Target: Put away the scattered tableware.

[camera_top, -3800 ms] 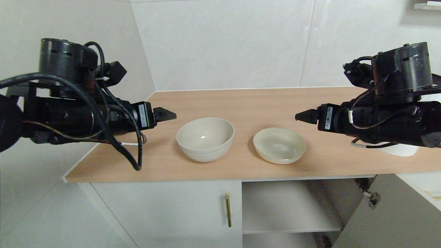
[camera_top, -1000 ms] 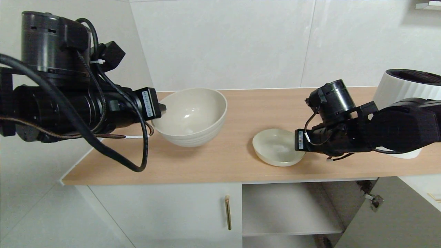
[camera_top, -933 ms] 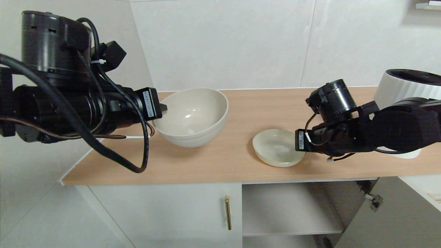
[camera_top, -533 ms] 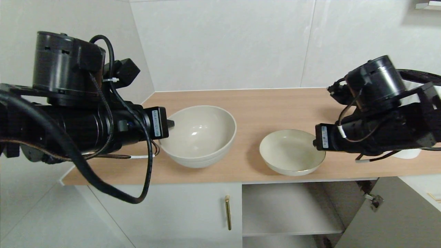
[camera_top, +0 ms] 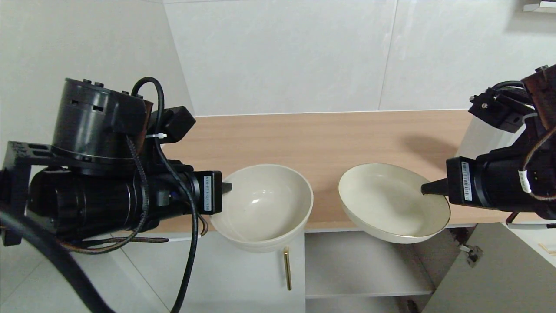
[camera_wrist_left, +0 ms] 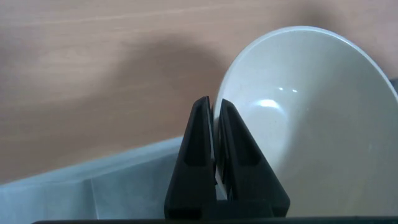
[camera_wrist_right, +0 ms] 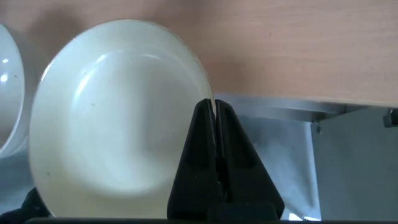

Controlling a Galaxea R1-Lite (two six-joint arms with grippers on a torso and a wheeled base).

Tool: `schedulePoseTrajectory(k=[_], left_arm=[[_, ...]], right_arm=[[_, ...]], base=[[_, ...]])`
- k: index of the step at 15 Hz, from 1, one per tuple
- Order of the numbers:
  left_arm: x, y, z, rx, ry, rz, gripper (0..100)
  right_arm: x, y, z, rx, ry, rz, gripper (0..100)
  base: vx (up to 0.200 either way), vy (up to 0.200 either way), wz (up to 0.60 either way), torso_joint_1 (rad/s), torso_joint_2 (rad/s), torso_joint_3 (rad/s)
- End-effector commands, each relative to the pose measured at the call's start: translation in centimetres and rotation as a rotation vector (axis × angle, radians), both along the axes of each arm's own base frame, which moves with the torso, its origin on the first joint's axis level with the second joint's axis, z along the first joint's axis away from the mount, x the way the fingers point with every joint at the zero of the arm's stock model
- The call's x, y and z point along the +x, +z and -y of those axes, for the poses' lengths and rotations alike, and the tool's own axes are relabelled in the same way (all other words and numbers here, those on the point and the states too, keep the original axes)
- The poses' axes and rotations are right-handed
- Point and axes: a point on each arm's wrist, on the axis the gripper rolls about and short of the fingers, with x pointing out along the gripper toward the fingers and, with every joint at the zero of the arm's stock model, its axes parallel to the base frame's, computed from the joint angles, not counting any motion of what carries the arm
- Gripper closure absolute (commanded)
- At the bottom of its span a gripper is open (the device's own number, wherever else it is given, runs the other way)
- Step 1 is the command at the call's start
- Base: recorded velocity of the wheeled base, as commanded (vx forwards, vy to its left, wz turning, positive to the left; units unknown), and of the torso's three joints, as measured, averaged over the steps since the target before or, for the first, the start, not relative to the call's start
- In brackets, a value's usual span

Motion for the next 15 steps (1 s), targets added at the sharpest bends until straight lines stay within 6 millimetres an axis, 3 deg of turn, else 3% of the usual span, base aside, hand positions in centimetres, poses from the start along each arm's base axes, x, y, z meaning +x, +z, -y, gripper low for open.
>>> schedulePoseTrajectory(k=[1,7,15], left_arm=[[-0.1,-0.1,0.1,0.002,-0.003,-0.003,100],[0.1,-0.3,0.2,0.009,-0.002,-0.007,100],[0.6,-1.0,0.6,0.026,0.000,-0.030,100]], right_arm=[[-0.8,-0.6,0.0,-0.010,0.019,-0.014,100],[-0.6,-1.1,0.0,-0.038,-0.021,-0.011,100],[-1.0,-1.7,-0.5,-0.064,-0.014,-0.009,100]], base=[[-0.200,0.000,0.00,-0.002,0.00,-0.002],[-0.200,0.000,0.00,0.001,0.00,0.006],[0.000,0.000,0.00,0.000,0.00,0.000]])
